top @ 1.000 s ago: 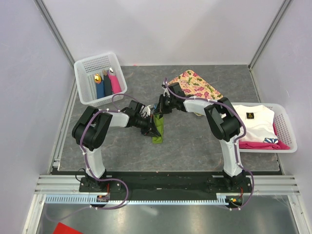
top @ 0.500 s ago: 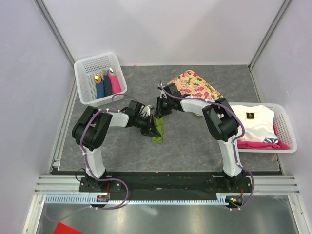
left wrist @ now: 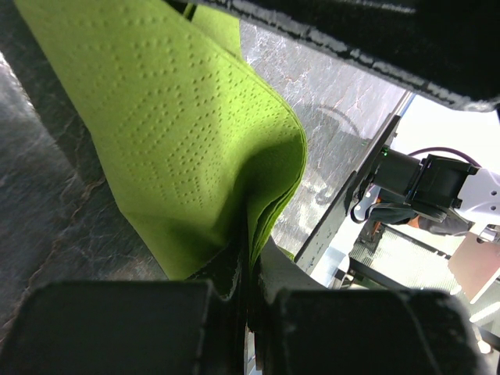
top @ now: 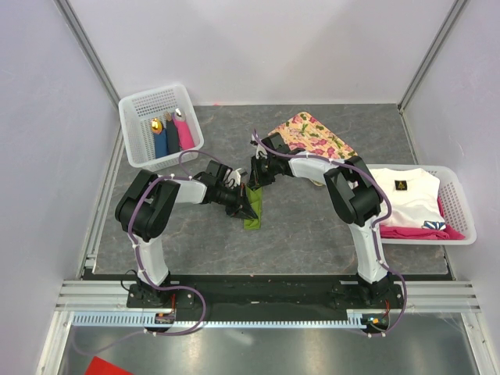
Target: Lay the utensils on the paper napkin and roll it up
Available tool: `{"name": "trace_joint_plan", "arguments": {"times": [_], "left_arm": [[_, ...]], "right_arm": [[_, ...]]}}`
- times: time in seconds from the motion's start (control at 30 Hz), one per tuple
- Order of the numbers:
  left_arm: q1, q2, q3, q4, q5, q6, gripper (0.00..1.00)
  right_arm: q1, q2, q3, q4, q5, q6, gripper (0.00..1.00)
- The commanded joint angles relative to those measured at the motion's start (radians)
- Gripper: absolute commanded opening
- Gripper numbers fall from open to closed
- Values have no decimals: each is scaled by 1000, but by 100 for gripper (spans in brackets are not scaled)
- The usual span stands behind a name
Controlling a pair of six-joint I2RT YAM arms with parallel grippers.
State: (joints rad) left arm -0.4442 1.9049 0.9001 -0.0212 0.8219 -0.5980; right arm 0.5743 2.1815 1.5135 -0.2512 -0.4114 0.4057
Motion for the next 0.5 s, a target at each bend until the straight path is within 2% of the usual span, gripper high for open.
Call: {"name": "trace_joint_plan", "arguments": {"times": [0.0,0.27,0.47], "left_arm": [[13,28,-18,-34,-116,47,2],[13,26,-17,-31,-121,41,2],[12,13,-17,-29,-118,52,2]], "right_arm": [[7,31,8,-40,-7,-50,4],[7,26,45,-80,-36,-88,4],[-30,-34,106,-79,-102,-50,11]]}}
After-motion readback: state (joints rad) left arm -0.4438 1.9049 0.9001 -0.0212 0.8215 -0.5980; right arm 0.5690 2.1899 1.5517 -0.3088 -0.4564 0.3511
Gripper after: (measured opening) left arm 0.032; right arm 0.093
